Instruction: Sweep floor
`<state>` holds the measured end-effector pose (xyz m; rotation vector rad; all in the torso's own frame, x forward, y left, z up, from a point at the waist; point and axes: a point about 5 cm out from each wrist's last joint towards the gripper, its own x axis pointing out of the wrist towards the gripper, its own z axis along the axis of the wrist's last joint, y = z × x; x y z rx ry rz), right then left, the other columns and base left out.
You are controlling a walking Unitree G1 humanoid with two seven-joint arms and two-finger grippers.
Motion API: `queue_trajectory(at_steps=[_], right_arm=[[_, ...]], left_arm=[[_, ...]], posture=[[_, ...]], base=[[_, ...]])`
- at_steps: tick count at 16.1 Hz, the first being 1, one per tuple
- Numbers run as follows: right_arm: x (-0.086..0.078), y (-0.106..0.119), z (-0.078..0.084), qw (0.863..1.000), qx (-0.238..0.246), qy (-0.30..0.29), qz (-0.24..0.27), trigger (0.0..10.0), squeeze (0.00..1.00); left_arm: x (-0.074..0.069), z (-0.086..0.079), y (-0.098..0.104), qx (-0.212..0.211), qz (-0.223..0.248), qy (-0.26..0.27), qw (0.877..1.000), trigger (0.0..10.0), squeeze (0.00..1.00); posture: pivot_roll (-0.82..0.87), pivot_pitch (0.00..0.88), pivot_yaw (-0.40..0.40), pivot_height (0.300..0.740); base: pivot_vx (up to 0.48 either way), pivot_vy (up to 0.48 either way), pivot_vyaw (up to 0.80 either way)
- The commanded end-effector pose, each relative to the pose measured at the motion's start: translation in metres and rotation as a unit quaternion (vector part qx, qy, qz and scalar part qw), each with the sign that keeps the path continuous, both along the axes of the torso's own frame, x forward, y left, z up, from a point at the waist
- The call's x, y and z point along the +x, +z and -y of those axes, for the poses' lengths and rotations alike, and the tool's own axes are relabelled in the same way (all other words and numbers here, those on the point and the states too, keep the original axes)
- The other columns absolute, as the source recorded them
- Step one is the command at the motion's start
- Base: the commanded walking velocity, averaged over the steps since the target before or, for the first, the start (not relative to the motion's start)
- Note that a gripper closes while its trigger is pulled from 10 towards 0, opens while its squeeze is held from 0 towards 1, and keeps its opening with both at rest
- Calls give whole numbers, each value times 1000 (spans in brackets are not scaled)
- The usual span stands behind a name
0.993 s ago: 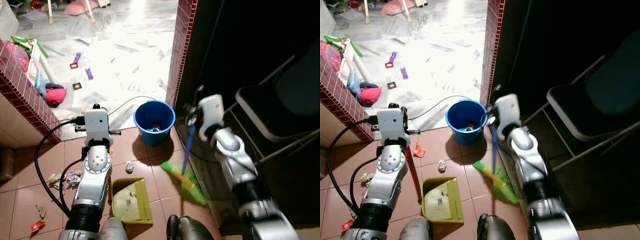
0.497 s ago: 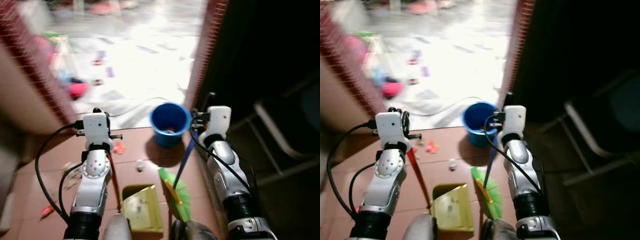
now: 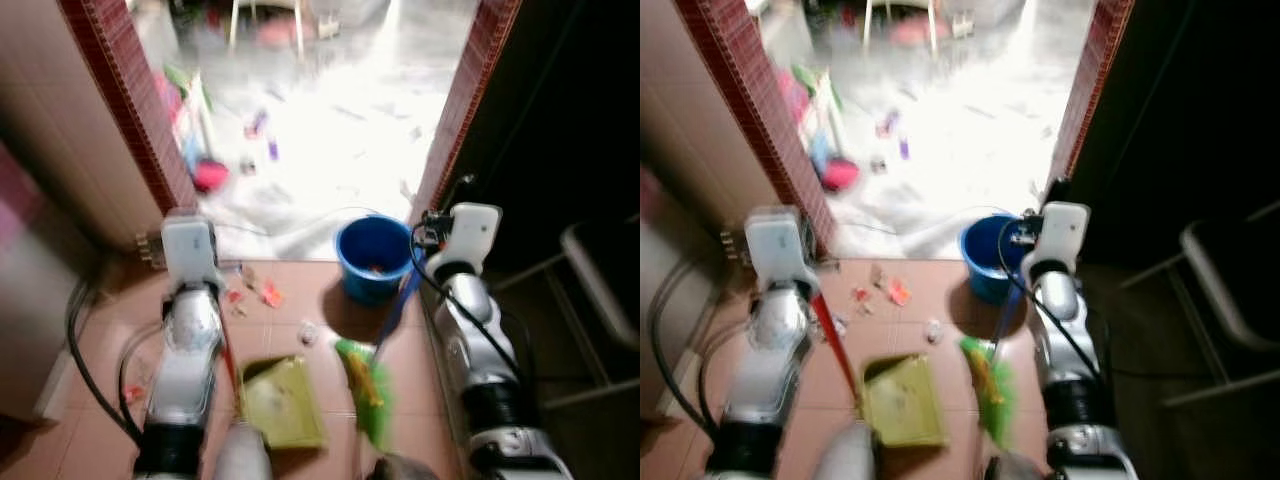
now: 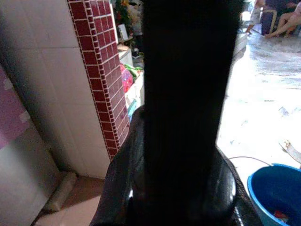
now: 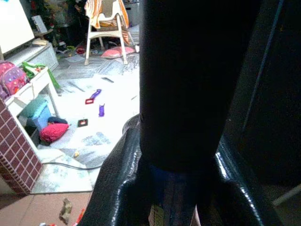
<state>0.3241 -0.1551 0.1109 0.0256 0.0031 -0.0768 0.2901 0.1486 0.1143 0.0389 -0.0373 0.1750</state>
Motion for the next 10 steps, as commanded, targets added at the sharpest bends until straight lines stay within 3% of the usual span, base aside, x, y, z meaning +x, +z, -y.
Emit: queue_trajectory(at_steps=[1, 3, 7, 10], right_arm=[[1, 4, -3, 1000, -21, 4, 12, 10000, 0], [-1, 6, -8, 1000, -15, 19, 13, 10000, 0], [1, 14, -18, 998, -16, 52, 36, 10000, 0], [4, 18, -20, 998, -19, 52, 41, 10000, 0]], left_arm=[[3, -3, 12, 4, 19, 3, 1000, 10000, 0], [7, -6, 16, 20, 26, 19, 999, 10000, 0], [11, -6, 19, -4, 18, 10, 1000, 10000, 0], [10, -6, 19, -4, 16, 12, 1000, 10000, 0]], posture=[[-12, 69, 12, 740], [-14, 72, 11, 740], [-23, 81, 7, 740], [-19, 84, 2, 740]], base=[[0, 0, 0], [0, 0, 0], [0, 0, 0], [0, 0, 742]])
